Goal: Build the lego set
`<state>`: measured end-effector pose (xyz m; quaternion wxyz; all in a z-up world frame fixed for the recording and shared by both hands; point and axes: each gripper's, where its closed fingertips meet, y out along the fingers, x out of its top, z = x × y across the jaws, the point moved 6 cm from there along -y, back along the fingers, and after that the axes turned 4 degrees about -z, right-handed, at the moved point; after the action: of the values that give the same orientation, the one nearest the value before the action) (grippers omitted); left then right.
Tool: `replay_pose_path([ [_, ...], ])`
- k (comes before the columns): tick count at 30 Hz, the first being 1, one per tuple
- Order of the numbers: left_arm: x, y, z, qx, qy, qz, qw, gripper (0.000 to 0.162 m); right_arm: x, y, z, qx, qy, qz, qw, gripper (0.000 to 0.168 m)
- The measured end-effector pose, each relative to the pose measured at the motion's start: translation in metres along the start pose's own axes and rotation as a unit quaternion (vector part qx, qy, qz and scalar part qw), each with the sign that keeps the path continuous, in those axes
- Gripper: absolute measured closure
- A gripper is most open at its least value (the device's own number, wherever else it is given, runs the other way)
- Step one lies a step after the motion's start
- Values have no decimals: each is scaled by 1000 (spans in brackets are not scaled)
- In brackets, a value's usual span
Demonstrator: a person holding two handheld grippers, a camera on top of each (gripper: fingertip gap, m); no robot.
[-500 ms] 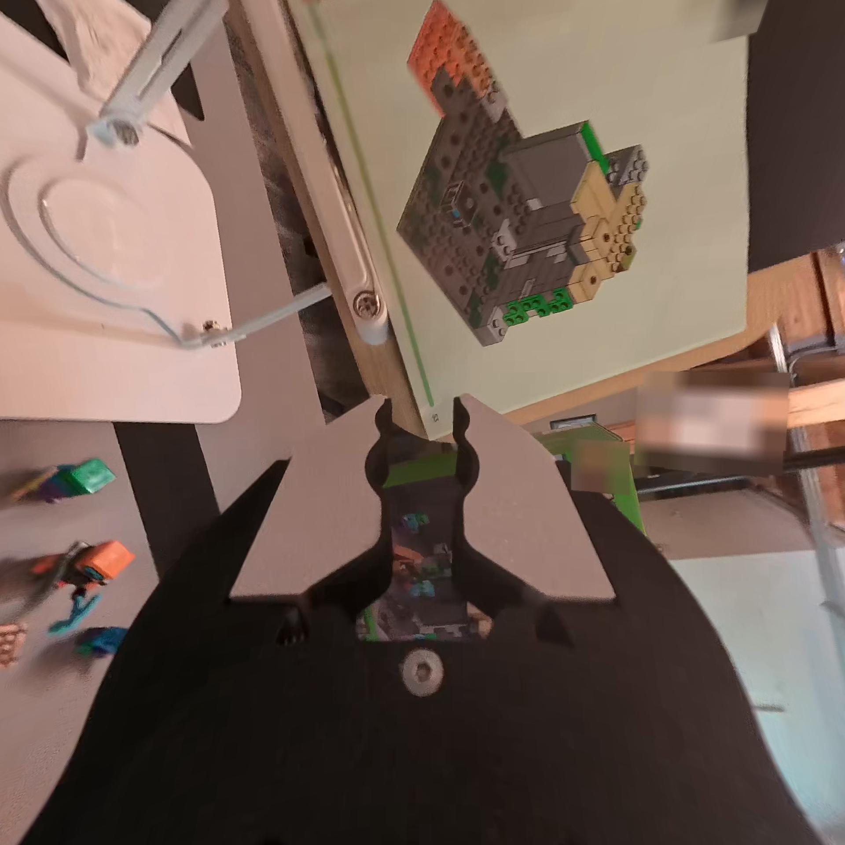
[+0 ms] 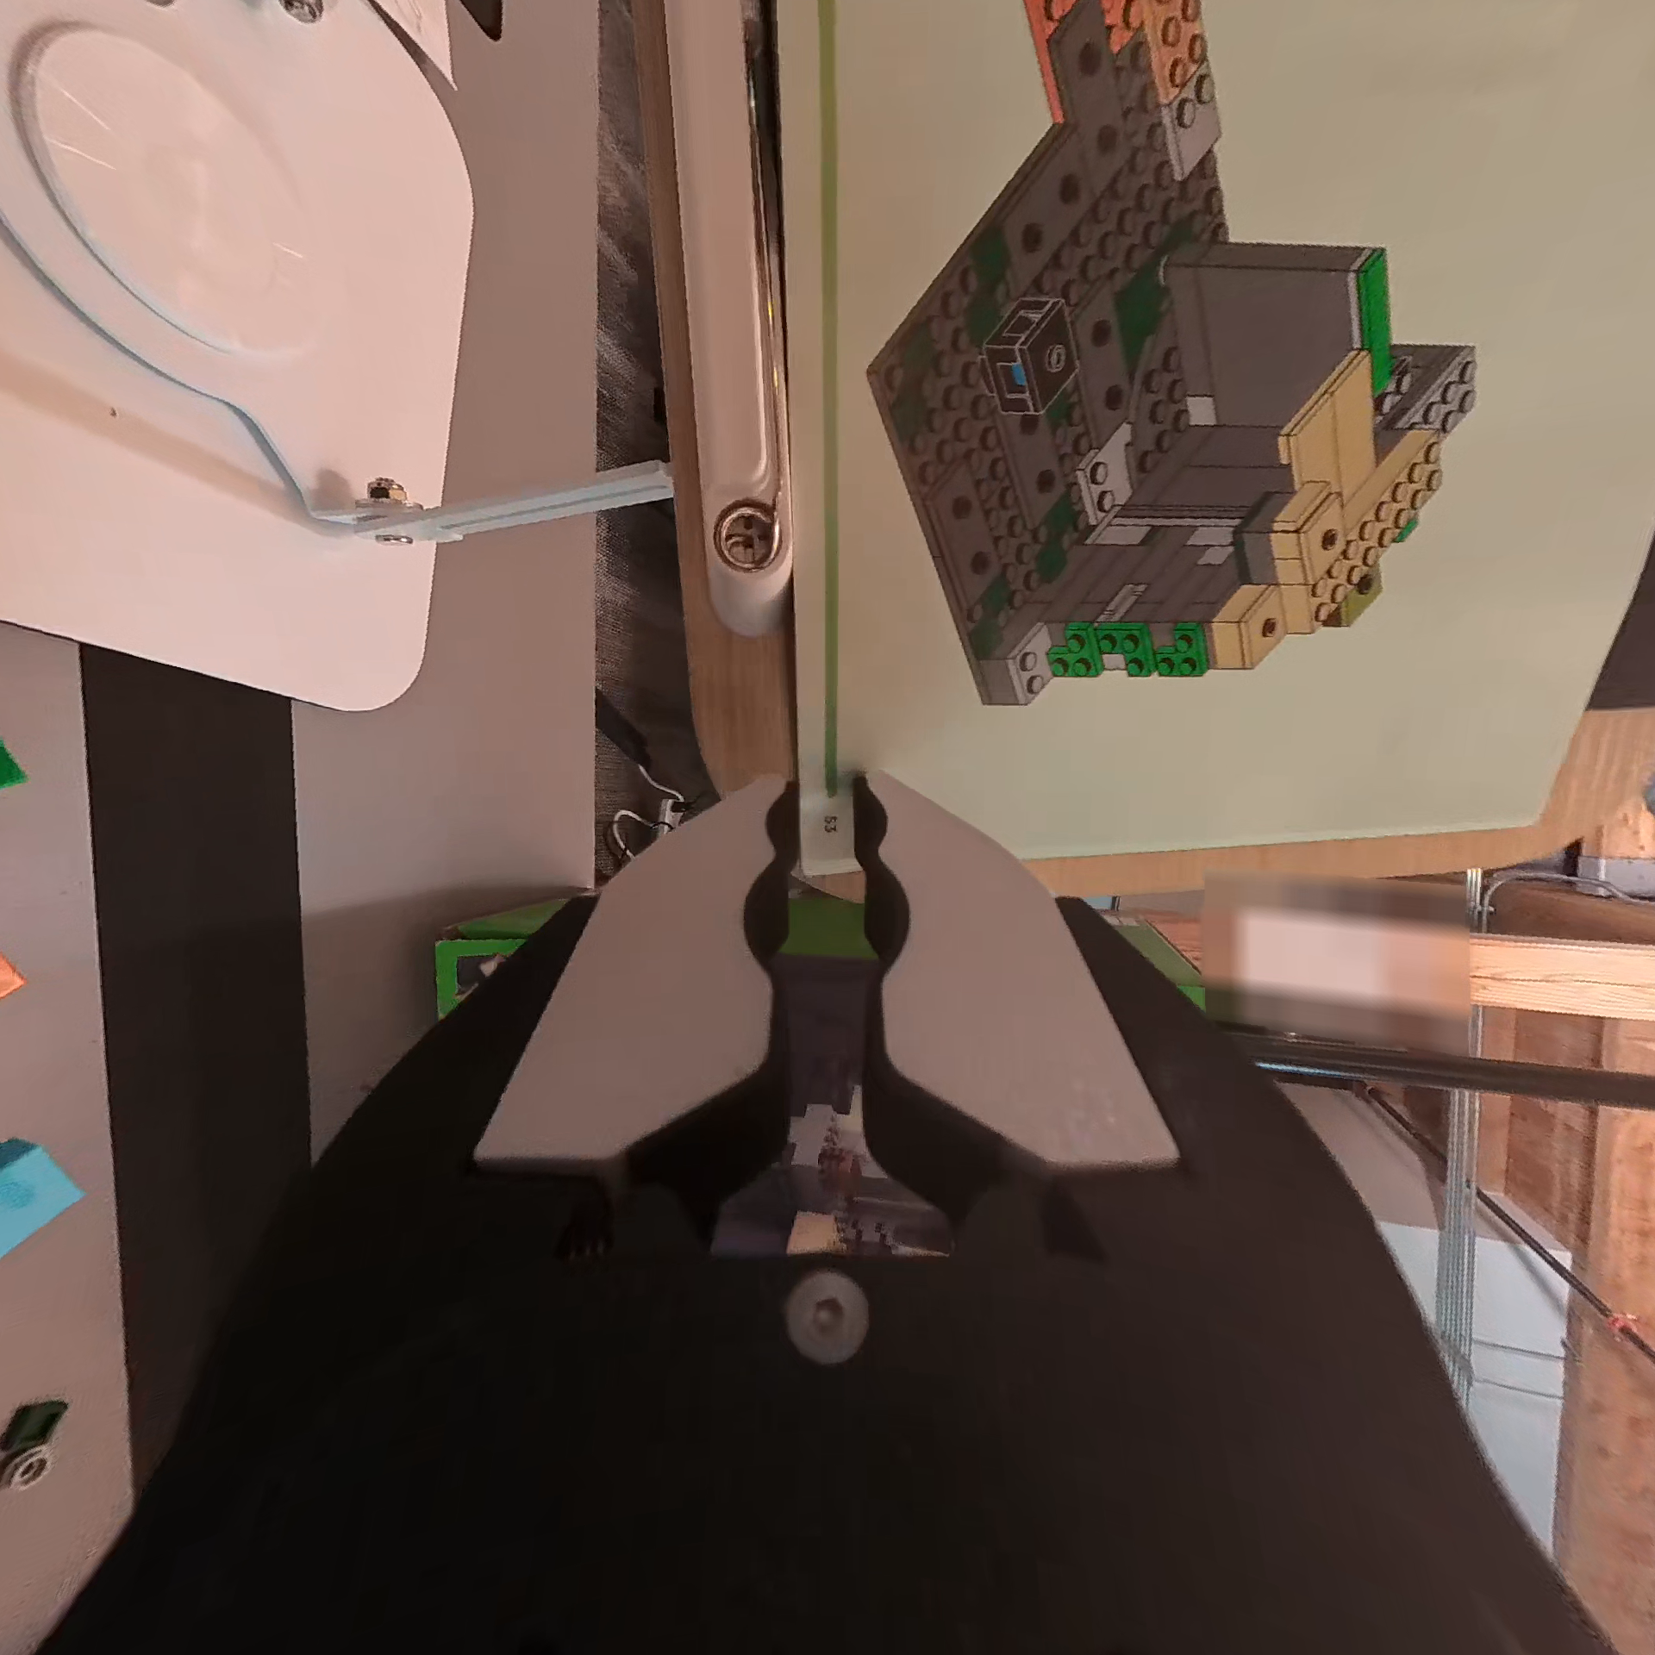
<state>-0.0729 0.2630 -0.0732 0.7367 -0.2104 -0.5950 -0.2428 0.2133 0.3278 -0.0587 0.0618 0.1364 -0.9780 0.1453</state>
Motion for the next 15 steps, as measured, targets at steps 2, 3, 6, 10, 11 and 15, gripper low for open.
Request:
replay_pose_path([
  [2, 0, 0, 0, 0, 5, 1, 1000, 162, -1, 0, 0, 2, -7, 1, 1000, 157],
  [3, -1, 0, -1, -1, 4, 1, 1000, 162, -1, 0, 0, 2, -11, 1, 1000, 157],
  [6, -2, 1, -2, -5, 3, 3, 1000, 162, -1, 0, 0, 2, -15, 1, 1000, 157],
  [10, -3, 2, -4, -9, 5, 5, 1000, 162, -4, -2, 0, 2, -21, 2, 1000, 166],
  [11, -3, 2, -4, -10, 5, 4, 1000, 162, -4, -3, 0, 1, -22, 2, 1000, 167],
  [15, -6, 3, -5, -15, 5, 8, 1000, 162, -4, -6, -4, 5, -16, -1, 1000, 168],
])
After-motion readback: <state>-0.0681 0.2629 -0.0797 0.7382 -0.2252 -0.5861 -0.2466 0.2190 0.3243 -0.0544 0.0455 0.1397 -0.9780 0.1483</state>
